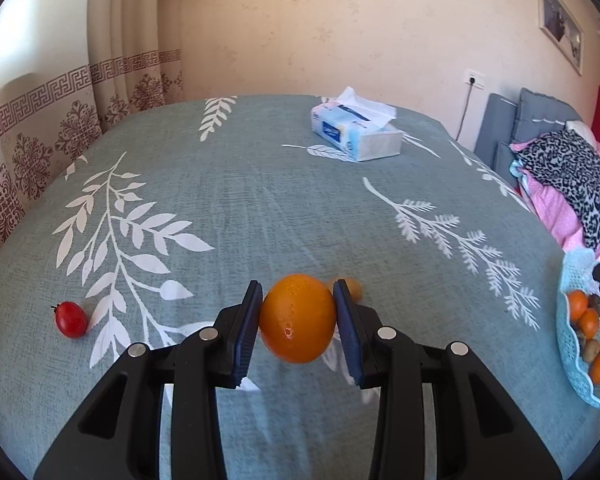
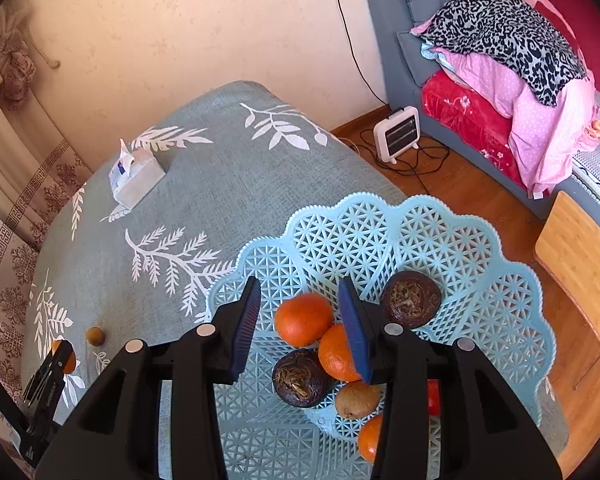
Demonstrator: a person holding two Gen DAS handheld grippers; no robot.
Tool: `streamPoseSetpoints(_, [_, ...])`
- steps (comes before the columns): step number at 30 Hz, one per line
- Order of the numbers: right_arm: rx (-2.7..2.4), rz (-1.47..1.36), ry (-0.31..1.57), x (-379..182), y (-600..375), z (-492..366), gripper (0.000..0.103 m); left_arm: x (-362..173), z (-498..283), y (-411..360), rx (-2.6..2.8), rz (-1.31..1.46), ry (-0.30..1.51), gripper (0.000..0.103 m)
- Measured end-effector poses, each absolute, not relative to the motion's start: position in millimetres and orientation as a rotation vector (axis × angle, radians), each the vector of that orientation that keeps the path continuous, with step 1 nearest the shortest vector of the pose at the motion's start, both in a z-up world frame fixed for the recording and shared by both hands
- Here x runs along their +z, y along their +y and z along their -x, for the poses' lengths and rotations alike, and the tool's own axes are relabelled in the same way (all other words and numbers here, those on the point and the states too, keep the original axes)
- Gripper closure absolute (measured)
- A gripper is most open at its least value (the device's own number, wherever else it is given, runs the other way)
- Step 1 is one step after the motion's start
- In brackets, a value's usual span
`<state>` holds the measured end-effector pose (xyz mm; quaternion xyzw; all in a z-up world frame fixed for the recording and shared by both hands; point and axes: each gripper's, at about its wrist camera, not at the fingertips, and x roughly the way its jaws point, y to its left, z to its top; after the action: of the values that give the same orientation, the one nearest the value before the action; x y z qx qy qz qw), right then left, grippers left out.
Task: Organize fruits
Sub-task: 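Carry the orange to the basket and release it with the right tool, then lower the large orange into the basket and open the left tool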
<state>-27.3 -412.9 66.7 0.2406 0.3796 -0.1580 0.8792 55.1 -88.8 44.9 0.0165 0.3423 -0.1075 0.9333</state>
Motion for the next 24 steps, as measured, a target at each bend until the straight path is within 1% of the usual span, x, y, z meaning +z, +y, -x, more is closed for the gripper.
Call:
streamPoseSetpoints(14, [-0.370, -0.391, 0.640, 86.5, -417.5, 69.6, 0.061, 59.0, -7.1, -171.5, -0.513, -0.080, 0.751, 0.066])
streamPoseSetpoints(24, [-0.369, -0.460, 0.591, 80.3, -442.9, 89.7, 0.061, 61.8, 18.7, -228.8, -0.697, -0.116, 0.788, 0.066])
